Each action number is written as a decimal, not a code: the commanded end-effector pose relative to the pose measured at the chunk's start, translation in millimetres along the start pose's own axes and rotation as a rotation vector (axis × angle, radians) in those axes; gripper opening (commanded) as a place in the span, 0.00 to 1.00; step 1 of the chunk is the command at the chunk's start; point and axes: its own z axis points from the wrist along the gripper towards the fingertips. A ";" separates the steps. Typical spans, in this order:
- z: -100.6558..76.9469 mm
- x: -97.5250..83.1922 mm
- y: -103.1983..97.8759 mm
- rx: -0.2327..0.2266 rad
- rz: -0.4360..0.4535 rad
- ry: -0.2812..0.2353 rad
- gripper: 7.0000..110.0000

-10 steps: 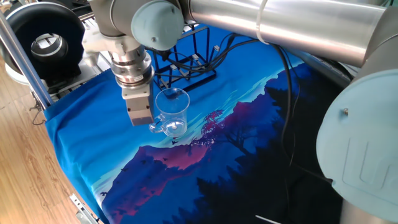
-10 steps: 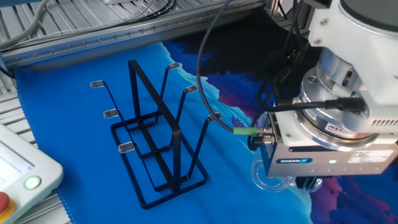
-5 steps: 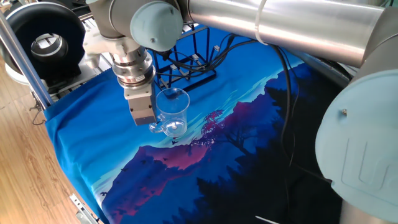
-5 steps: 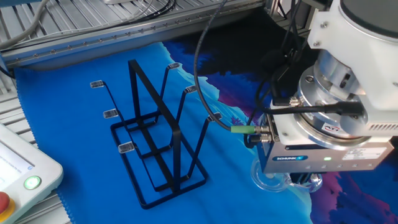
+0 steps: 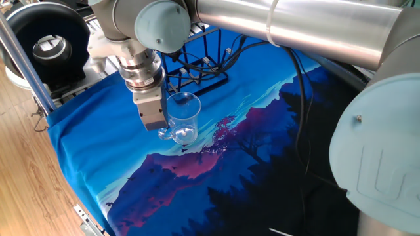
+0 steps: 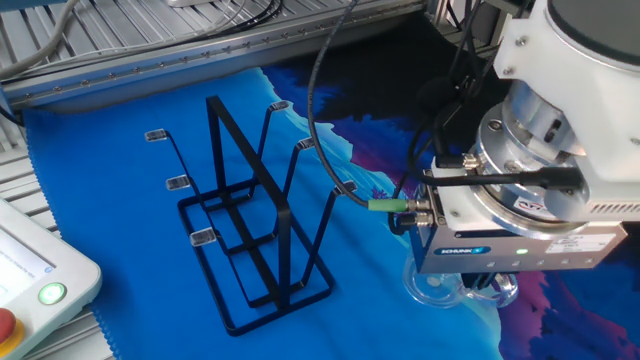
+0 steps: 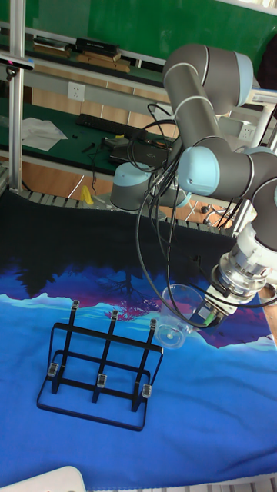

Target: Put the cup on the cup rack

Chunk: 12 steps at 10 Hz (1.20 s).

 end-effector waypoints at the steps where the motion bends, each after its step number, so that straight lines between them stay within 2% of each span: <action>1: -0.8 2.1 1.3 -0.010 -0.001 0.016 0.00; 4: -0.5 6.7 2.7 -0.013 0.001 0.043 0.00; 7: -2.3 10.9 14.2 -0.048 0.011 0.080 0.00; 12: -0.8 6.7 24.7 -0.058 0.012 0.090 0.00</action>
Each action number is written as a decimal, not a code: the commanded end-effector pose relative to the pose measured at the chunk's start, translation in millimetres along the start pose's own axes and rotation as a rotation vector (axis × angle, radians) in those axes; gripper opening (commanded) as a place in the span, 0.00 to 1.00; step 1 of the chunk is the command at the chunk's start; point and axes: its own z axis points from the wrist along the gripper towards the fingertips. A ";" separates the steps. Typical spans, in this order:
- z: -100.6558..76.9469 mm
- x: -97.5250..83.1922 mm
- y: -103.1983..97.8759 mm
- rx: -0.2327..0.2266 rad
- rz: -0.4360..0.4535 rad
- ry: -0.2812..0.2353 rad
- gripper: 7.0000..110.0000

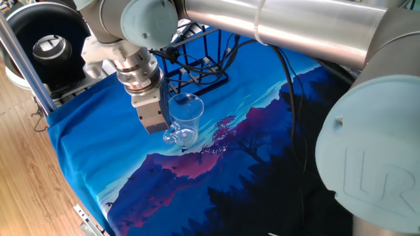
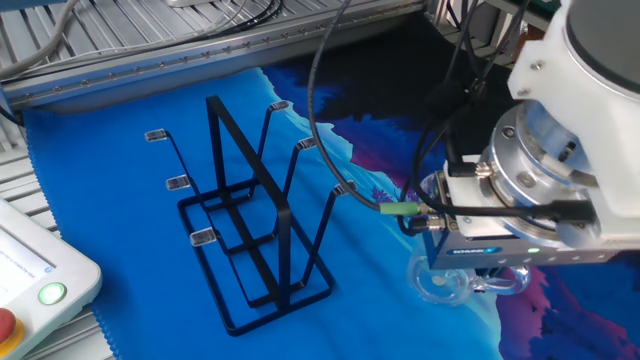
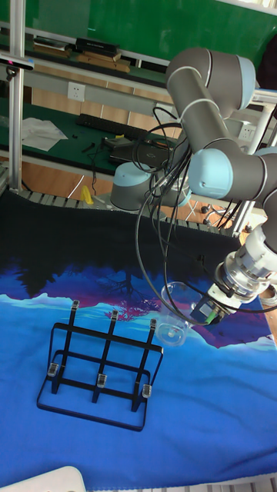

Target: Put the cup on the cup rack

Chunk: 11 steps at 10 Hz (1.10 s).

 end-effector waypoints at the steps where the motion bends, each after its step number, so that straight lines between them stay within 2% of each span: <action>1: -0.4 -4.4 10.5 -0.021 -0.006 0.001 0.00; 3: -4.0 -12.1 15.0 -0.026 -0.027 -0.011 0.00; 6: -16.2 -23.7 13.7 -0.005 -0.057 -0.011 0.00; 9: -17.1 -30.6 22.1 -0.014 -0.046 -0.020 0.00; 10: -18.4 -34.2 21.0 0.010 -0.031 -0.020 0.00; 11: -14.8 -33.3 2.3 0.124 0.013 -0.007 0.00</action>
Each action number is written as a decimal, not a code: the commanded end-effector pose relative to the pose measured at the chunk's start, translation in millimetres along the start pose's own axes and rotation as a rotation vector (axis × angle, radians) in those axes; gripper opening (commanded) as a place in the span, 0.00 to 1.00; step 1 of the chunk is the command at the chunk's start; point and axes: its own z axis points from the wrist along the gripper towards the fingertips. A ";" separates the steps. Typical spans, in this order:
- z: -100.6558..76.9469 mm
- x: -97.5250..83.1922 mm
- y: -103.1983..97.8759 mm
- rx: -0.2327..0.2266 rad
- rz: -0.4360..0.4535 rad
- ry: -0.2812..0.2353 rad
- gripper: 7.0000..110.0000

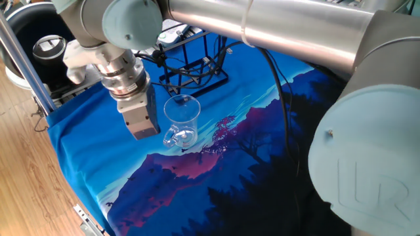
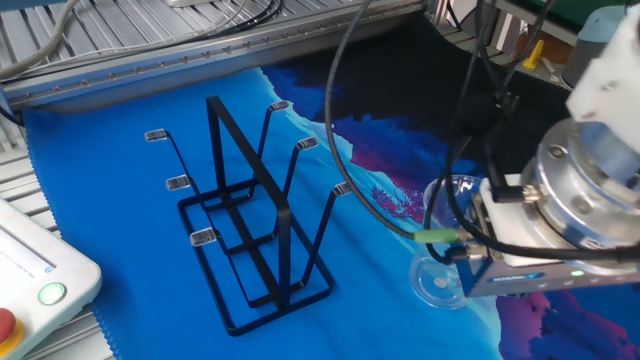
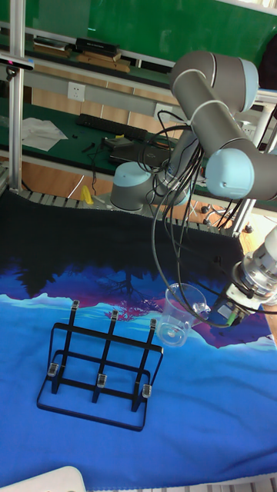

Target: Put the cup on the cup rack

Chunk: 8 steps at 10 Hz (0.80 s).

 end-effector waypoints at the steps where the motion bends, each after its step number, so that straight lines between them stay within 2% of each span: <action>1: 3.4 -2.2 -2.6 0.093 0.083 0.023 0.00; 2: 1.9 0.4 22.0 0.006 0.087 0.042 0.00; 3: -3.2 7.7 47.4 -0.091 0.084 0.084 0.00; 4: -7.1 -10.8 48.2 -0.085 0.102 0.026 0.00; 5: -11.0 -15.2 53.9 -0.084 0.171 0.029 0.00; 6: -14.5 -6.2 57.2 -0.058 0.256 0.086 0.00; 7: -16.0 -0.9 46.9 -0.013 0.267 0.107 0.00; 8: -16.8 -9.8 36.5 0.001 0.210 0.064 0.00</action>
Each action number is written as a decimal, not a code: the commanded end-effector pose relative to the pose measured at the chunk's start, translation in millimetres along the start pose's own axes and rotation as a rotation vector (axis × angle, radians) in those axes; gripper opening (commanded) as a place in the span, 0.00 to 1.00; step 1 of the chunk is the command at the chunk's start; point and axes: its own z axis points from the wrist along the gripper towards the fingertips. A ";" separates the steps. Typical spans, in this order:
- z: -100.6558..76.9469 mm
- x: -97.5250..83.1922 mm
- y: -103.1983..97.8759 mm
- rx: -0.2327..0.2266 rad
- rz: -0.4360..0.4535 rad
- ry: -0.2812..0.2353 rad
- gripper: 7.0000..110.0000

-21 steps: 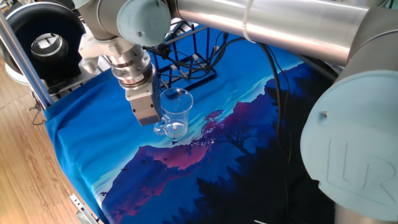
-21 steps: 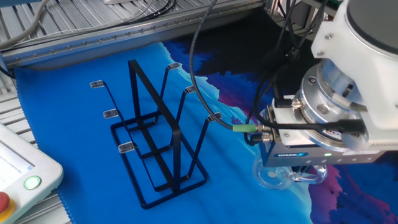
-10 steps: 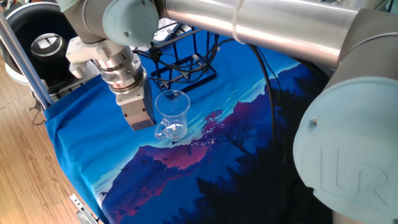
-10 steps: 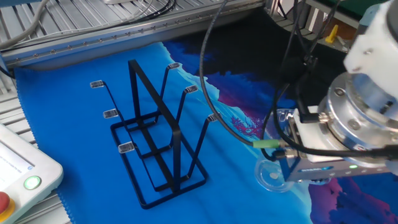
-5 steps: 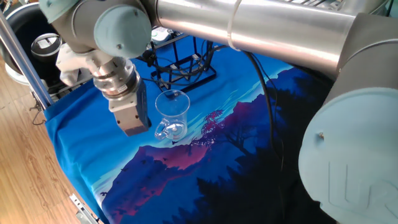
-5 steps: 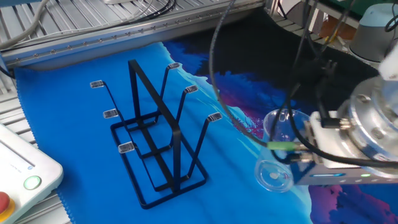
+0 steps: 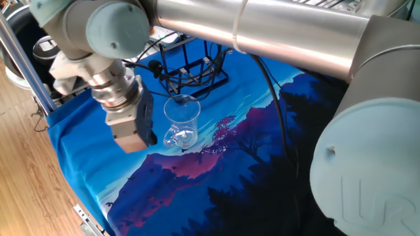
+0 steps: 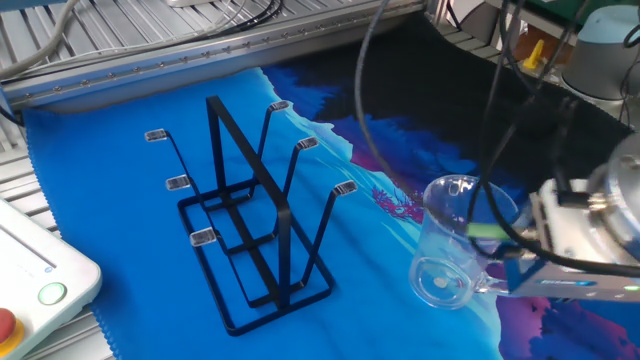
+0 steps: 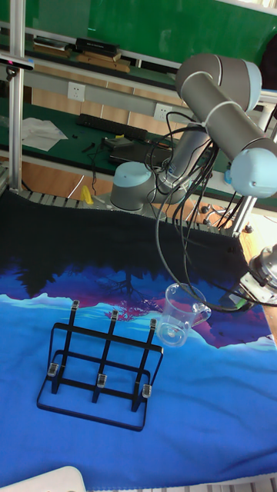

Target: Put the cup on the cup rack

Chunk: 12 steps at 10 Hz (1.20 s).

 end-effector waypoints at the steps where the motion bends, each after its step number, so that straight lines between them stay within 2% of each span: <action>1: -8.6 -3.0 1.8 -0.005 0.026 -0.002 0.15; 2: -10.0 -13.4 6.4 -0.023 -0.010 -0.045 0.15; 3: -8.3 -20.6 -2.3 0.020 -0.074 -0.072 0.15; 4: -7.6 -25.4 -1.2 0.017 -0.158 -0.092 0.00; 5: -10.3 -32.0 -16.7 0.089 -0.257 -0.111 0.00; 6: -8.0 -24.6 -18.0 0.118 -0.336 -0.072 0.00; 7: -4.8 -25.4 -14.2 0.136 -0.423 -0.067 0.00; 8: -3.9 -27.6 -18.1 0.181 -0.440 -0.068 0.00; 9: -0.6 -23.1 -19.8 0.213 -0.421 -0.051 0.00; 10: 3.3 -22.8 -19.4 0.224 -0.428 -0.055 0.00; 12: 6.9 -22.8 -20.5 0.220 -0.508 -0.098 0.00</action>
